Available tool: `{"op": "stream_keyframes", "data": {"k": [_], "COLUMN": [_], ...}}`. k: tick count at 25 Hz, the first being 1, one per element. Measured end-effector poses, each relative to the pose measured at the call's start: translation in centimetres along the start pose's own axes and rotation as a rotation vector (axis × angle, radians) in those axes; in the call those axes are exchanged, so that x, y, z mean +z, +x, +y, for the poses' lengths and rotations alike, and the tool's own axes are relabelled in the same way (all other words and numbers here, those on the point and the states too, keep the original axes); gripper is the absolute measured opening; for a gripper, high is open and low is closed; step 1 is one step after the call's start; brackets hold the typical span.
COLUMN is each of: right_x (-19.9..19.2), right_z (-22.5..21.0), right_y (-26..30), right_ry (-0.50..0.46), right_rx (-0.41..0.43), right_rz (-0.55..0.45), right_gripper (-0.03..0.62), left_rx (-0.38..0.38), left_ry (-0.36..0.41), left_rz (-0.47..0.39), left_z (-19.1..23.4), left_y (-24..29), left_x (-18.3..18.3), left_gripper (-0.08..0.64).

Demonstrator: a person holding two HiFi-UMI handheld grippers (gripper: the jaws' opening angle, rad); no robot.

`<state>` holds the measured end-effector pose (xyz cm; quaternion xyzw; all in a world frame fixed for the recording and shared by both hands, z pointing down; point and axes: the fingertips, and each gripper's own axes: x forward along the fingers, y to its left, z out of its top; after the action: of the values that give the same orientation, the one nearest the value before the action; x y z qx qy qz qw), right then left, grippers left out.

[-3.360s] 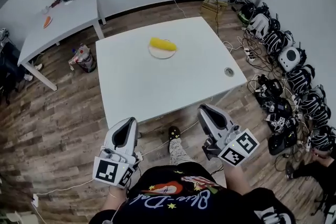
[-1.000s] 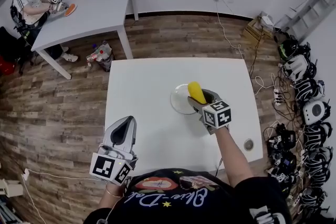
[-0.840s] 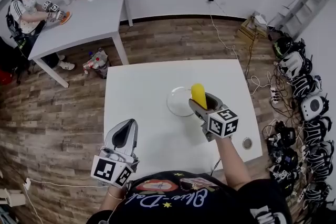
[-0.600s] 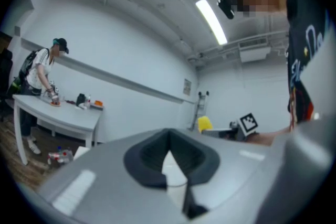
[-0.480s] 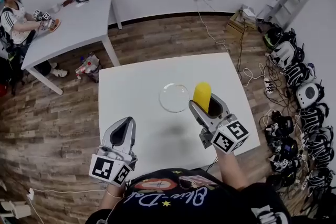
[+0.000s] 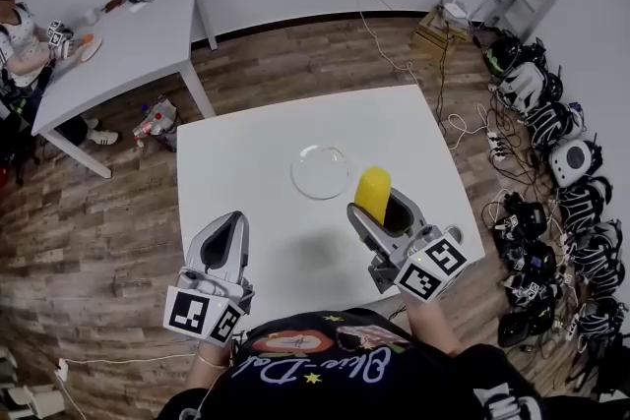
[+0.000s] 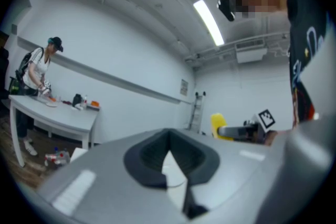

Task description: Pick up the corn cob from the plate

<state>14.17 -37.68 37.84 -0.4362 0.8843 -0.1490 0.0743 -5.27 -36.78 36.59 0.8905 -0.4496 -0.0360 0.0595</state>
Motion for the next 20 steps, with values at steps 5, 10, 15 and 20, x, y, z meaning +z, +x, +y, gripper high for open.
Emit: {"op": "stream_keyframes", "data": {"k": [5,10,15,20], "right_x": [-0.5,-1.1,-1.0,-1.0], "right_z": [-0.1,-0.7,-1.1,-1.3], "right_y": [0.1,-0.1,0.4,0.6], "right_ry": [0.006,0.018,0.024,0.024], "right_rx": [-0.011,-0.029,-0.036,-0.040], "right_rz": [0.019,0.040,0.040,0.045], "right_gripper": [0.244,0.244,0.244,0.244], "left_rx": [-0.015,-0.008,0.000,0.012], "left_ry": [-0.005,-0.003,0.001,0.005], "left_rz": [0.018,0.005,0.014,0.013], "left_z": [0.0,0.0,0.3,0.7], "left_y": [0.3,0.2,0.0,-0.1], "left_x": [-0.5,-0.2,-0.1,0.1], "left_gripper": [-0.005,-0.005,-0.005,-0.005]}}
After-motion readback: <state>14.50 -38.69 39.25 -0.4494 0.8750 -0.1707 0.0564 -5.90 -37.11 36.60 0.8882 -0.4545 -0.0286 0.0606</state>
